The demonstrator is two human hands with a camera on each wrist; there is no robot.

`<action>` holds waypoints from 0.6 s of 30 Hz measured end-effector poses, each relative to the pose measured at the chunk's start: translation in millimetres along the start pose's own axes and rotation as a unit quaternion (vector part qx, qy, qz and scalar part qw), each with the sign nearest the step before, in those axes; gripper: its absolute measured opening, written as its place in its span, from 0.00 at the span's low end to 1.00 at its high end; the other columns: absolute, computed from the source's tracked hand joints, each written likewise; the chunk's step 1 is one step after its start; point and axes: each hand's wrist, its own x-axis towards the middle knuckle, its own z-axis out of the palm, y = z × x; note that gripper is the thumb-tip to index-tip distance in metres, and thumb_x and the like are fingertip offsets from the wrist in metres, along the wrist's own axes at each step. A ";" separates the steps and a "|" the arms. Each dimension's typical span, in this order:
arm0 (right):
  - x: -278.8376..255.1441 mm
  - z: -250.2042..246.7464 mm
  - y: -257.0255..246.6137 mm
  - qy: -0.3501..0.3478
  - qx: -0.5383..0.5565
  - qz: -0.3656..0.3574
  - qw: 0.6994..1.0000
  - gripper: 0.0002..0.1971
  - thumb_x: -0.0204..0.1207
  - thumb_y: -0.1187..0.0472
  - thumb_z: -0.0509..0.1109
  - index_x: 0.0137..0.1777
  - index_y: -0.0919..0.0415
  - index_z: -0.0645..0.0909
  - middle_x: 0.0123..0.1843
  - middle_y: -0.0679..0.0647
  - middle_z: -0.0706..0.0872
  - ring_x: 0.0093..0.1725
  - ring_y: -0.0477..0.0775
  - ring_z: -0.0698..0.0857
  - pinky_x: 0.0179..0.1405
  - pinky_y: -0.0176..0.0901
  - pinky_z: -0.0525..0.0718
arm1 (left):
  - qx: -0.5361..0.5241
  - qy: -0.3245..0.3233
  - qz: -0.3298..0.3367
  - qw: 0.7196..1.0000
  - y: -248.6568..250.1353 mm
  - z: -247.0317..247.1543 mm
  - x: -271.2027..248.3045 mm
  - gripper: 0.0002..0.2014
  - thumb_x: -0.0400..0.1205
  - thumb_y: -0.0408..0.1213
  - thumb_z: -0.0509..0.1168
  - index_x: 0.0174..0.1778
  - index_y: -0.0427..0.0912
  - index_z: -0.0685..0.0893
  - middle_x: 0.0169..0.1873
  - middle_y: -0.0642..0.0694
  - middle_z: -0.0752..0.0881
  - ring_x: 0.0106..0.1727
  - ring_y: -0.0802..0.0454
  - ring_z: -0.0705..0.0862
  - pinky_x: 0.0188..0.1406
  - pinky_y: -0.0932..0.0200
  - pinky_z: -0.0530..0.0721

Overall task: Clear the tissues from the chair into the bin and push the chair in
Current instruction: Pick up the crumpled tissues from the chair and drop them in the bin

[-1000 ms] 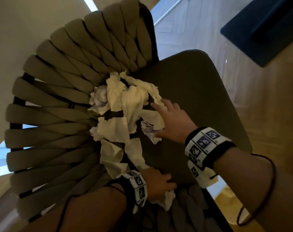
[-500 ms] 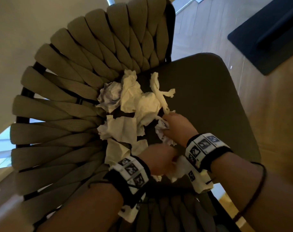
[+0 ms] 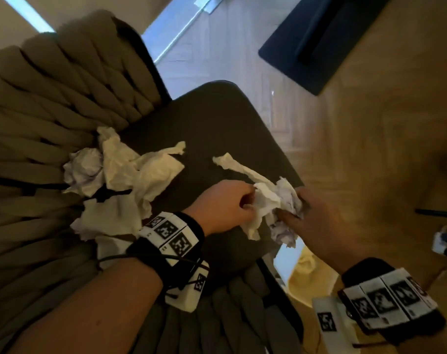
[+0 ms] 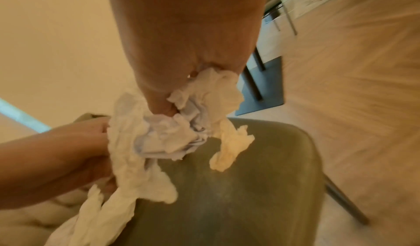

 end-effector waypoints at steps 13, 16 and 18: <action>-163.5 -12.8 211.9 0.182 0.161 0.264 0.933 0.11 0.72 0.48 0.75 0.44 0.55 0.82 0.33 0.49 0.85 0.33 0.47 0.84 0.24 0.30 0.73 | 0.228 -0.274 0.076 0.931 163.9 206.1 124.8 0.06 0.81 0.36 0.63 0.42 0.37 0.81 0.35 0.43 0.76 0.36 0.47 0.75 0.36 0.55 0.75; -172.7 17.3 258.6 0.155 0.207 0.308 0.915 0.14 0.70 0.39 0.71 0.48 0.47 0.82 0.36 0.47 0.88 0.36 0.46 0.87 0.31 0.41 0.82 | 0.268 -0.291 0.007 0.918 165.3 247.0 153.5 0.11 0.81 0.37 0.64 0.56 0.39 0.84 0.42 0.46 0.79 0.41 0.49 0.78 0.34 0.60 0.77; -172.4 39.4 283.5 0.128 0.237 0.331 0.905 0.16 0.68 0.35 0.69 0.46 0.45 0.80 0.36 0.49 0.88 0.37 0.51 0.88 0.35 0.53 0.86 | 0.318 -0.280 -0.006 0.906 159.0 278.2 172.8 0.15 0.79 0.43 0.66 0.61 0.47 0.82 0.47 0.46 0.83 0.43 0.49 0.82 0.32 0.60 0.82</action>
